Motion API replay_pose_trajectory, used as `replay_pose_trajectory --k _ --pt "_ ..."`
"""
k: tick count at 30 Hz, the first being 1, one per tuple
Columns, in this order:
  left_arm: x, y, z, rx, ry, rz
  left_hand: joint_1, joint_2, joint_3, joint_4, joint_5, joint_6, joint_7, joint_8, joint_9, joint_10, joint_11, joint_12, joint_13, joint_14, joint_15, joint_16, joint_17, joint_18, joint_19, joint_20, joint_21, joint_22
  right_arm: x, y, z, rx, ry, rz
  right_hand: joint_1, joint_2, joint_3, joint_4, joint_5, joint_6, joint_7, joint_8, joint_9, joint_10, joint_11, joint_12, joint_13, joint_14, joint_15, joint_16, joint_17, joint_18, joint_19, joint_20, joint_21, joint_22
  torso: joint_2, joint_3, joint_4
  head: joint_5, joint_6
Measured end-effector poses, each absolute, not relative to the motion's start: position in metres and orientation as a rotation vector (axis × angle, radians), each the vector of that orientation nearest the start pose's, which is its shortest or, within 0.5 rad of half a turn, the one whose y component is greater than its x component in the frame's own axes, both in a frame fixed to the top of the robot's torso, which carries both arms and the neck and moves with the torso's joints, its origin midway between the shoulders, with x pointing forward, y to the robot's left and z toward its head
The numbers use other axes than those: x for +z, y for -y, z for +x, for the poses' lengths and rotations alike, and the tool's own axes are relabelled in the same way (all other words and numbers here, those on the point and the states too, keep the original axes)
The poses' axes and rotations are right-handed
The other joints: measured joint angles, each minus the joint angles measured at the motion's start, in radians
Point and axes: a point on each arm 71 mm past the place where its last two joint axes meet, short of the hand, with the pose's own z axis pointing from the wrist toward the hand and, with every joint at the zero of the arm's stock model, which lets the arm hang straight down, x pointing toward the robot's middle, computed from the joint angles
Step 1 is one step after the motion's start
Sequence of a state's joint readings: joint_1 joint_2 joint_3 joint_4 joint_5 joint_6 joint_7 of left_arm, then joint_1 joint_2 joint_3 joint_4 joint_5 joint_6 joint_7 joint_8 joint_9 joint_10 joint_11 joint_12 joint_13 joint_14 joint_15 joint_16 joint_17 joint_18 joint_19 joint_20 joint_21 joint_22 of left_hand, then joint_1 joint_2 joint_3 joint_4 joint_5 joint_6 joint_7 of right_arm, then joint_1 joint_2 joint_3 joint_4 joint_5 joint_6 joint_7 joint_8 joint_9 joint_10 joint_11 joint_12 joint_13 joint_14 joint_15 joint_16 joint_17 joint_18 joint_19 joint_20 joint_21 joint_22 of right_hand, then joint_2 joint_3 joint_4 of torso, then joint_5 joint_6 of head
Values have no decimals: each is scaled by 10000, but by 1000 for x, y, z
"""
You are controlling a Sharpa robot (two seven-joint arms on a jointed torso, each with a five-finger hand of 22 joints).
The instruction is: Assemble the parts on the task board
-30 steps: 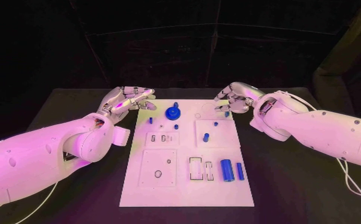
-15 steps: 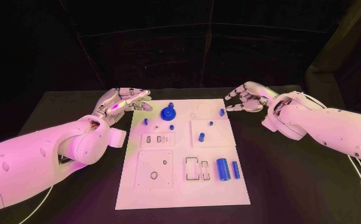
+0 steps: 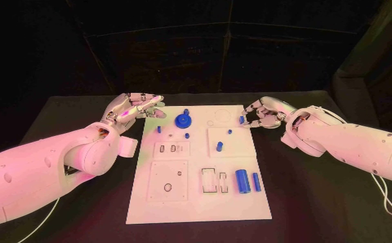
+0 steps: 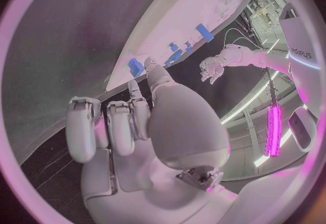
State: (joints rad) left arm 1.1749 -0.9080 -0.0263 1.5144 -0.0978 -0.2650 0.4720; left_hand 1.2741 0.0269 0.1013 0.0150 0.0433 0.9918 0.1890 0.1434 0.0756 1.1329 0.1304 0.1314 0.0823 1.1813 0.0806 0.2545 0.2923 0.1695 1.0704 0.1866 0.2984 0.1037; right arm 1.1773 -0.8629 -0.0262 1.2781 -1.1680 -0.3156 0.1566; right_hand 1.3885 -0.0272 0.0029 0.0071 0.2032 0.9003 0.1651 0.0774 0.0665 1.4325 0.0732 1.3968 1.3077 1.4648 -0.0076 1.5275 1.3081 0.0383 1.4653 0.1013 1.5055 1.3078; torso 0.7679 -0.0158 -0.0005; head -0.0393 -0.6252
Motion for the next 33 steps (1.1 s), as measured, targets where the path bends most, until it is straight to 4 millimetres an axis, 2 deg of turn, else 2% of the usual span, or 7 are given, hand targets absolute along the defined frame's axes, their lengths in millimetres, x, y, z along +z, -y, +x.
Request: replay_pose_trajectory --k 10,12,19,21,27,33 --pt "-178 -242 487 -15463 -13659 -9888 0 0 0 0 0 0 0 0 0 0 0 0 -1 0 0 1 8 0 0 0 0 -9 -204 278 522 7301 -16505 862 49 54 0 0 0 -35 35 0 1 5 5 0 -1 39 39 0 -1 -1 0 0 0 -1 -7 0 -1 26 17" --pt "-178 -242 487 -15468 -13663 -9887 0 0 0 0 0 0 0 0 0 0 0 0 -1 0 0 1 8 0 0 0 0 -8 -205 277 523 7323 -16491 875 24 162 0 0 0 -35 35 0 1 39 39 0 0 39 40 0 -1 -1 0 1 0 -1 -7 0 -1 16 6" --pt "-179 -242 487 -15442 -13666 -9897 0 0 0 1 0 0 0 0 0 -1 0 0 -1 0 0 1 7 0 -1 1 0 -8 -206 274 525 7418 -16454 999 23 292 64 -3 0 -35 35 35 33 39 38 40 6 39 40 0 -3 0 0 1 42 -2 -10 -2 -1 1 -20" --pt "-179 -243 487 -15436 -13670 -9899 0 0 0 1 0 0 0 0 0 -1 1 0 -1 0 0 1 7 0 -1 1 0 -8 -206 274 525 7448 -16452 1028 24 378 64 -3 1 19 89 85 45 74 74 80 13 1 78 0 -3 0 0 1 42 -2 -10 -4 -1 1 -21" --pt "-179 -243 487 -15435 -13681 -9903 0 0 0 1 0 -1 1 0 1 -1 1 0 -2 0 0 1 17 0 -1 1 0 -7 -206 274 526 7474 -16445 1094 92 625 306 -46 -490 366 32 274 73 74 74 127 41 1 78 38 -3 0 0 1 42 -2 -10 -6 -1 1 -32" --pt "-179 -243 487 -15427 -13690 -9910 0 0 0 1 0 -1 1 1 1 -1 1 0 -2 0 0 1 16 0 -1 2 0 -6 -207 275 527 7455 -16451 1149 156 744 454 -119 -575 516 -24 349 77 129 19 173 41 1 79 38 -4 0 0 1 42 -2 -12 -8 -1 1 -26"
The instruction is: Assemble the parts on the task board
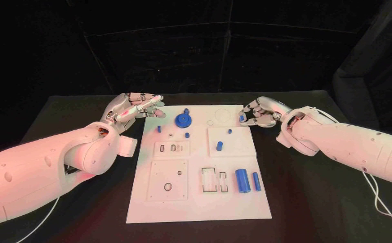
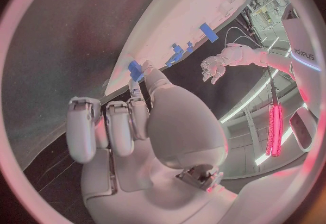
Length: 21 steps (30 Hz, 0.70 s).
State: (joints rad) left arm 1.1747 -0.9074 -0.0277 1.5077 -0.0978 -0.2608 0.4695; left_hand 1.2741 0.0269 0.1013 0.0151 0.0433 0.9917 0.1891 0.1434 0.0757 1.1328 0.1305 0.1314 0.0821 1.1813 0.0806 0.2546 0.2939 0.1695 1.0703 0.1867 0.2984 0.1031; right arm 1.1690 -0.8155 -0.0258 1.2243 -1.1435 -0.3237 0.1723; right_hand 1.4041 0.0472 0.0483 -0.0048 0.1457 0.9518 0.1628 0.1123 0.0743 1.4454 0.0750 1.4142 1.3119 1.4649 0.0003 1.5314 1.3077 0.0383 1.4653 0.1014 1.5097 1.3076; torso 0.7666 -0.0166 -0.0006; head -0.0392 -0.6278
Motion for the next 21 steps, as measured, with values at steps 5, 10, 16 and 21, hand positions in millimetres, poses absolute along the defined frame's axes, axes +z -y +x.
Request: replay_pose_trajectory --k 5,10,16,21 --pt "-179 -243 487 -15428 -13700 -9913 0 0 0 0 0 0 0 0 0 0 0 0 0 0 0 0 -1 0 -1 0 0 0 -207 274 527 7467 -16465 1156 27 26 39 -40 -48 67 -6 0 0 -1 0 32 0 0 0 0 0 0 0 0 37 0 0 1 -1 0 0" --pt "-179 -243 487 -15428 -13706 -9915 0 0 0 0 0 0 0 -39 -7 0 0 -56 0 0 0 -37 9 0 -1 1 0 -7 -207 274 527 7465 -16500 1149 41 35 66 -67 -89 68 -5 0 -1 -1 0 38 -1 0 0 0 -1 0 0 0 37 -1 0 1 -6 -12 -17" --pt "-179 -244 487 -15427 -13713 -9918 0 0 0 0 0 0 0 -39 -10 0 0 -56 0 0 0 -38 10 0 -3 2 0 -9 -208 272 527 7469 -16544 1094 41 34 66 -67 -88 89 -26 0 -2 -1 0 54 -3 0 0 0 -1 1 0 0 36 -1 0 2 -8 -13 -29" --pt "-179 -244 487 -15422 -13716 -9922 0 0 0 0 0 0 0 -39 -10 0 0 -56 0 0 0 -38 9 0 -3 3 0 -8 -208 272 528 7388 -16567 1033 41 34 218 -163 -88 343 -94 116 -2 53 -54 60 -5 0 0 -1 -2 1 0 0 36 -1 0 3 -8 -24 -40"
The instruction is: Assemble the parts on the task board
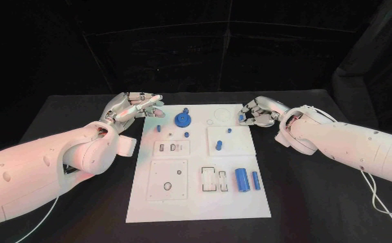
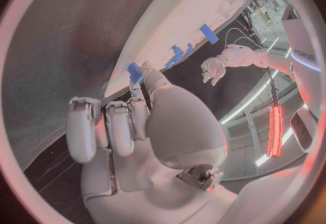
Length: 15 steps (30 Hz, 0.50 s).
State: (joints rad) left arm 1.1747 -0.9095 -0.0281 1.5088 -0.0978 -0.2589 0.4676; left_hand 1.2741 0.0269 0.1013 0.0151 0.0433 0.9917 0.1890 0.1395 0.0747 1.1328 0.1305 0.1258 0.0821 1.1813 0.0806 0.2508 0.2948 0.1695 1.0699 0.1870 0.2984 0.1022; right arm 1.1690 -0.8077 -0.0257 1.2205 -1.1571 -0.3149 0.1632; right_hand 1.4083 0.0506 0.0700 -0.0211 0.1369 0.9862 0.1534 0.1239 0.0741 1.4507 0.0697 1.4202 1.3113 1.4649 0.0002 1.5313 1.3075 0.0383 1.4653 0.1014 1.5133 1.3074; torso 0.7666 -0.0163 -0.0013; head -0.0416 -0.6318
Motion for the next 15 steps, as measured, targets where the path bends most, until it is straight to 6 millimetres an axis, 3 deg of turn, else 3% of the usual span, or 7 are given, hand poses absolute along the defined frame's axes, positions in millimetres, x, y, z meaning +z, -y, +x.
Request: replay_pose_trajectory --k 15 --pt "-179 -245 486 -15420 -13722 -9926 0 0 28 -27 0 0 0 0 1 0 0 0 0 0 0 0 21 0 -1 1 0 1 -208 267 528 7038 -16532 801 80 79 292 -152 -57 247 -104 55 -18 36 -37 49 1 2 -77 42 -1 0 36 -36 0 0 -1 6 9 -2 -47"
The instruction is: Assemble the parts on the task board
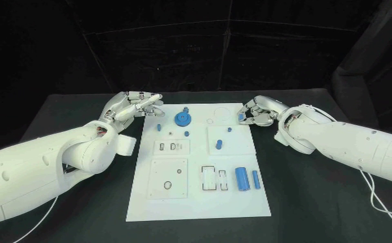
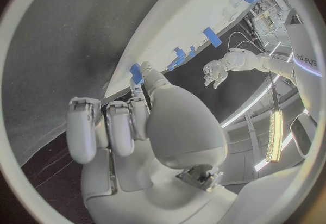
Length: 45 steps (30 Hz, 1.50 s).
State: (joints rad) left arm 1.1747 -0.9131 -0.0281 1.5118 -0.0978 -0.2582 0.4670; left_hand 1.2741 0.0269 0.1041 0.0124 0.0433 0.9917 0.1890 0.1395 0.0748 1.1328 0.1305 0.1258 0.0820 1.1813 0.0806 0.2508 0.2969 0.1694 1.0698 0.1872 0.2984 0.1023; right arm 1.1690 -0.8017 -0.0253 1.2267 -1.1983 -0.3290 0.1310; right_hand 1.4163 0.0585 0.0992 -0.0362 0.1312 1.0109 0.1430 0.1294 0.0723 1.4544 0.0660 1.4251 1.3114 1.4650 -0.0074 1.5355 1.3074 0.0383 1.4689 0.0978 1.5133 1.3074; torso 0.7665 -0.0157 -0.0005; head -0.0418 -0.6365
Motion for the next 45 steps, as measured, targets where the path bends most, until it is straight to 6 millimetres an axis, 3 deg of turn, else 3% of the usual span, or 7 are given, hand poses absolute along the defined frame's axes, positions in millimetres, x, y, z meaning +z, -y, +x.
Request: replay_pose_trajectory --k 11,17,24,29,36,42,45 --pt "-179 -247 485 -15401 -13721 -9935 26 26 0 0 0 0 0 0 0 0 0 -15 0 0 0 0 2 0 -1 1 0 -8 -203 262 522 6928 -16147 669 -18 148 267 -71 -36 69 -30 16 -23 -37 -37 -48 3 1 -73 0 -1 1 -36 -35 0 0 -6 0 0 51 -2" --pt "-179 -248 485 -15368 -13709 -9944 47 47 28 -28 0 0 0 0 -8 0 0 -59 0 0 0 0 1 0 -1 1 0 -8 -194 248 508 7352 -15922 661 -109 239 333 -50 -57 70 -26 1 -48 -14 -60 -48 4 1 -72 0 -1 1 -36 -35 0 0 -20 -13 -2 67 19" --pt "-179 -250 486 -15327 -13694 -9953 47 47 28 -28 0 0 0 0 -7 0 0 -58 -9 0 0 0 18 0 -1 1 0 -7 -174 214 498 7906 -15609 722 -137 265 385 2 -68 95 -16 -30 -48 -13 -61 -48 5 0 -72 0 -1 1 -36 -34 0 0 -87 -66 -8 94 11" --pt "-180 -251 488 -15270 -13671 -9963 47 47 28 -28 0 0 0 0 -7 0 0 -59 -9 0 0 0 18 0 -2 1 0 -7 -169 179 492 8321 -15689 769 -194 260 385 2 -92 113 -34 -59 -48 -13 -60 -47 4 0 -72 0 -1 1 -35 -34 0 -1 -152 -113 5 139 -24" --pt "-179 -253 493 -15153 -13591 -9950 47 47 28 -28 0 0 0 -36 -6 0 0 -59 -8 0 0 0 27 0 -2 2 0 -16 -169 125 488 8830 -15871 487 -206 247 385 1 -93 113 -34 -56 -47 -18 -55 -61 4 0 -72 0 -1 1 -36 -34 0 -1 -258 -156 67 352 -171" --pt "-174 -258 498 -15032 -13443 -9881 47 47 57 -57 0 0 0 -36 -6 0 0 -59 -8 0 0 0 26 0 -3 3 0 -15 -178 93 484 8872 -16121 190 -218 234 476 -29 -95 111 -33 -17 -47 -43 -79 -88 4 0 -71 0 -1 2 -36 -34 0 -1 -296 -189 96 630 -308" --pt "-174 -259 499 -15001 -13411 -9873 47 47 57 -57 0 0 0 -36 -6 0 0 -58 -7 0 0 0 26 0 -3 3 0 -15 -185 81 481 8720 -16244 -32 -218 232 516 -47 -51 108 -33 -18 -48 -56 -91 -88 3 0 -71 0 -2 1 -36 -34 0 -1 -297 -187 96 744 -378"
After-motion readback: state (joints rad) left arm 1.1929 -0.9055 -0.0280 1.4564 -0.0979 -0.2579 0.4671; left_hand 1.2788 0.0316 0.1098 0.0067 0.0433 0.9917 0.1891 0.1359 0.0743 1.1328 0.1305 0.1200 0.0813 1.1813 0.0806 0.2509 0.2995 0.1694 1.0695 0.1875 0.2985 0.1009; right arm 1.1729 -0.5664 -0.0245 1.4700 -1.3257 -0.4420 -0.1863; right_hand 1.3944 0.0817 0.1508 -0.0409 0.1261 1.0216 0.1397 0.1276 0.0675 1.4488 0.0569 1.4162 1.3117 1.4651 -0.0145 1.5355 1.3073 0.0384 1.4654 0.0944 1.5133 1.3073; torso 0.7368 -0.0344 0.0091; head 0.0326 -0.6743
